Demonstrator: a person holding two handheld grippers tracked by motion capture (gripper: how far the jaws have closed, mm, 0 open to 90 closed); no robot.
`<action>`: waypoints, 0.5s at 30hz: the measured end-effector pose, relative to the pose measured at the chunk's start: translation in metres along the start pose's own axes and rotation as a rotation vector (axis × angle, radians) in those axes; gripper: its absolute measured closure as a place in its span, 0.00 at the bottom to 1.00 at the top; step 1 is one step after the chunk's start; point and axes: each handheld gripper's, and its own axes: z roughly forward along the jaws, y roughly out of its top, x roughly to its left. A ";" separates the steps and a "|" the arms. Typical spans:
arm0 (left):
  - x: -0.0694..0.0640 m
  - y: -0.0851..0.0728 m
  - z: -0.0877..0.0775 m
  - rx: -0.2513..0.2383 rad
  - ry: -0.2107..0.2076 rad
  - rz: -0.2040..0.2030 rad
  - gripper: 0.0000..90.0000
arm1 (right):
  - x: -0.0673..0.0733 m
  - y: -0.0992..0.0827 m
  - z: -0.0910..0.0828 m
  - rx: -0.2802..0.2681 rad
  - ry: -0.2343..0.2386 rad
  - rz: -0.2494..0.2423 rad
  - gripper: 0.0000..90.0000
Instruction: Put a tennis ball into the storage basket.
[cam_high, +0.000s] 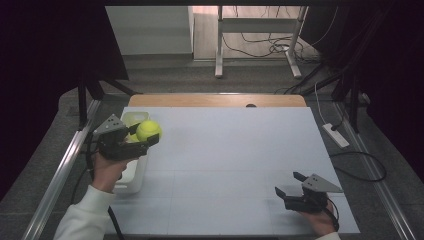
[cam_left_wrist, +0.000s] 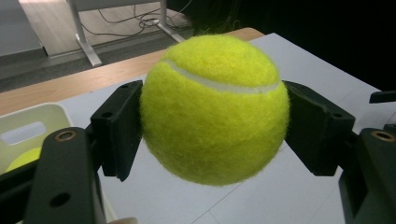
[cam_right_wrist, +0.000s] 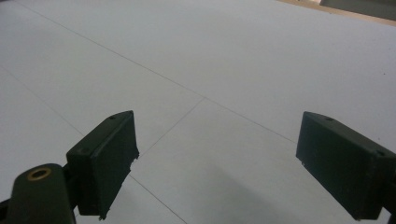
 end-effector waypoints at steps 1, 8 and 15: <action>0.001 0.000 -0.001 0.000 0.004 -0.002 0.30 | 0.000 0.000 0.000 0.000 0.000 0.001 0.14; 0.008 -0.003 -0.001 0.005 0.021 -0.016 0.30 | 0.000 0.000 0.001 0.003 0.001 0.002 0.14; 0.017 -0.006 -0.004 0.002 0.045 -0.036 0.30 | 0.000 0.000 0.000 0.002 -0.001 0.001 0.14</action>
